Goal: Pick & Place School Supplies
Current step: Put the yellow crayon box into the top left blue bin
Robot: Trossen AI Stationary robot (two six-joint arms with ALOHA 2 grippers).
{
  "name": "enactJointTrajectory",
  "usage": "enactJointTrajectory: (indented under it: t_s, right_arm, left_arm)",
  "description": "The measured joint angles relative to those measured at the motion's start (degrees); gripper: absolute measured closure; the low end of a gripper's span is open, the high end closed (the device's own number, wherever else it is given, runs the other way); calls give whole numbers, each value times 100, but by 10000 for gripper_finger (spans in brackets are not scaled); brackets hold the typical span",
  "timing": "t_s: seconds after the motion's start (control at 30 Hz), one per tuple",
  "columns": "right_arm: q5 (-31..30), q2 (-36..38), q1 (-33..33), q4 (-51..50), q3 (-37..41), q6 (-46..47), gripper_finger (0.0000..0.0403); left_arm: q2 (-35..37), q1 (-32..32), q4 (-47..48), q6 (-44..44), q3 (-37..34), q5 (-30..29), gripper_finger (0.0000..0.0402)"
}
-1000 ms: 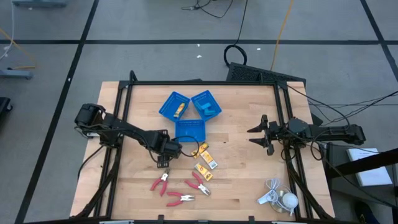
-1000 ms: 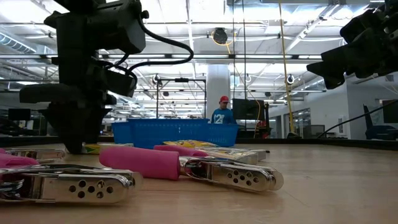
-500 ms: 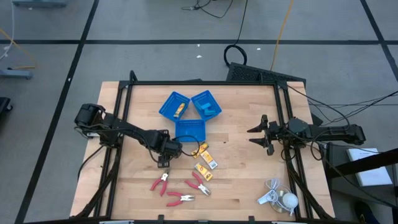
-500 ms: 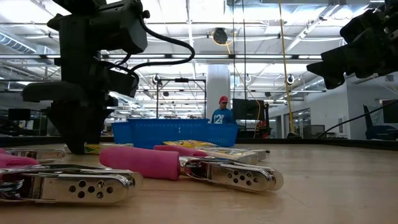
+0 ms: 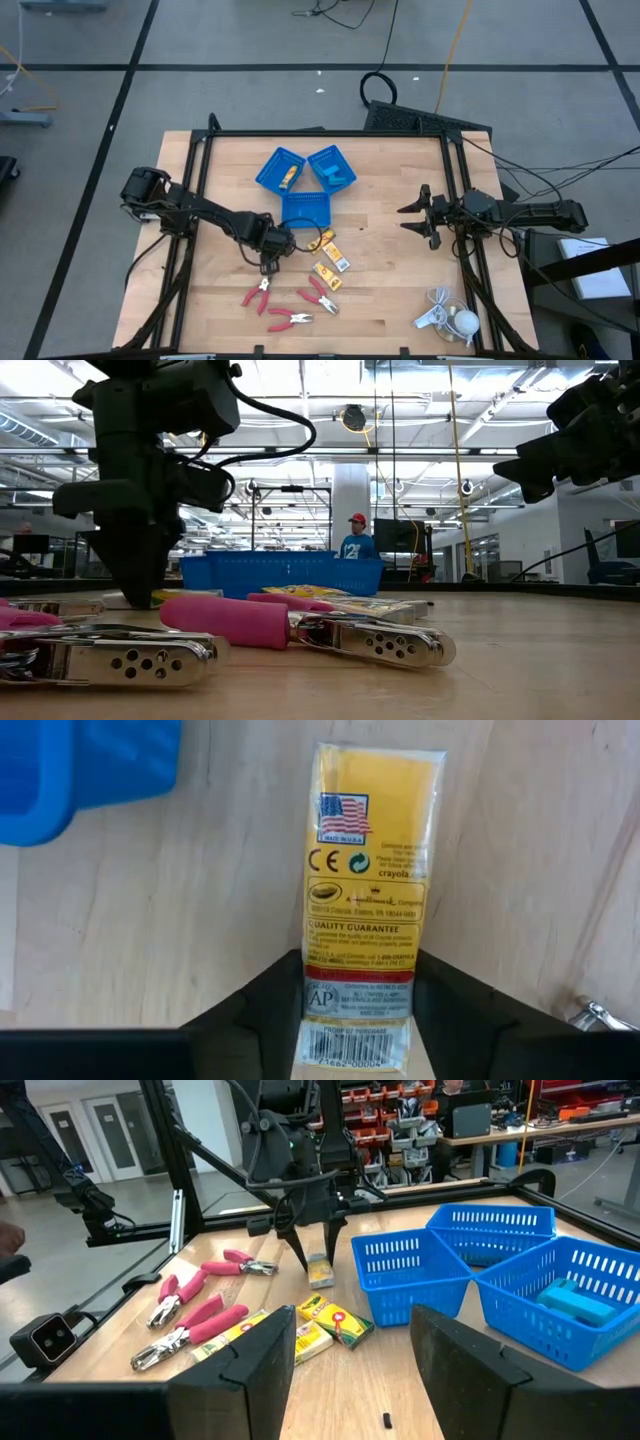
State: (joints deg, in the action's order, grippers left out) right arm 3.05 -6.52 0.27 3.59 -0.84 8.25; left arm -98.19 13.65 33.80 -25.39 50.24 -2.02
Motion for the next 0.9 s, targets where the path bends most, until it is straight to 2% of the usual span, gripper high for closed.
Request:
enactJointTrajectory:
  t_s: [0.33,0.63,0.9]
  right_arm:
    - [0,2,-1,0,1,1,211]
    - [0,2,-1,2,1,2,213]
    - [0,1,0,0,1,2,214]
  left_arm:
    - [0,9,-24,84,-2,-39,221]
    - [31,4,236,450,404,21,247]
    - [631,2,248,517,452,1,242]
